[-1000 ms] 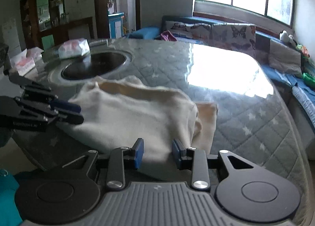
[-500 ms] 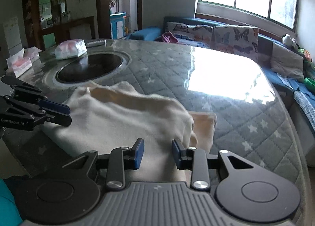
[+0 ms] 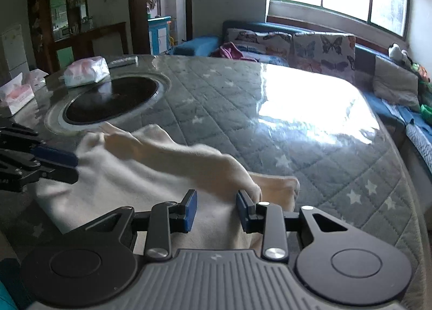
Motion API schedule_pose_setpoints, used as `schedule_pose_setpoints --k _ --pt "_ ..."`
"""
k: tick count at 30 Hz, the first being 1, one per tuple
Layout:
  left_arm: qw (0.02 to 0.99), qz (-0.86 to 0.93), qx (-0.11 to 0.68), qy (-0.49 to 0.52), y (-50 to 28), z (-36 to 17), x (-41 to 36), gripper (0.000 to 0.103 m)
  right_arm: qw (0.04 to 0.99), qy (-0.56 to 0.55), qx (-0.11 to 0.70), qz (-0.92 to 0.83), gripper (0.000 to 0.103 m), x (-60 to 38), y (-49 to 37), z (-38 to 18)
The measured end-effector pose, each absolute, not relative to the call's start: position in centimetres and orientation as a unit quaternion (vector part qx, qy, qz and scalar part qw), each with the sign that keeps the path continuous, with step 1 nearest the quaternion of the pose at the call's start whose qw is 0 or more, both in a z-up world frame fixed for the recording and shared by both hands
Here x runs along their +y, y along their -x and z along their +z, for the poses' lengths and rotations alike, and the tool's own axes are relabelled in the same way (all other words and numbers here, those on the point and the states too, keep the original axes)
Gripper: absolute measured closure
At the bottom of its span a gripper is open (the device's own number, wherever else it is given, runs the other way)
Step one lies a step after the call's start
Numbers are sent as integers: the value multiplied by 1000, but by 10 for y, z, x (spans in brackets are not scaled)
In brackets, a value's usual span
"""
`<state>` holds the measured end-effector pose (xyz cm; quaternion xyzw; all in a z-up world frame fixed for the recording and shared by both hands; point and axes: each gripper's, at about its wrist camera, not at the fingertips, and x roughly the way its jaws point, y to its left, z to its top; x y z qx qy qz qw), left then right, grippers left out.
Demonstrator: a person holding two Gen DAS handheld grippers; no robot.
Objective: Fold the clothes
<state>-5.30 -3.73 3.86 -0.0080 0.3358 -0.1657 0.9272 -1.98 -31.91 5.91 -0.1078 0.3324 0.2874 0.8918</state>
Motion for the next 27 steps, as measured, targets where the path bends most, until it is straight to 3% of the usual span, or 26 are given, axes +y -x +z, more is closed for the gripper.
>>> schedule_pose_setpoints --k 27 --pt "929 -107 354 33 46 33 -12 73 842 176 311 405 69 -251 72 76"
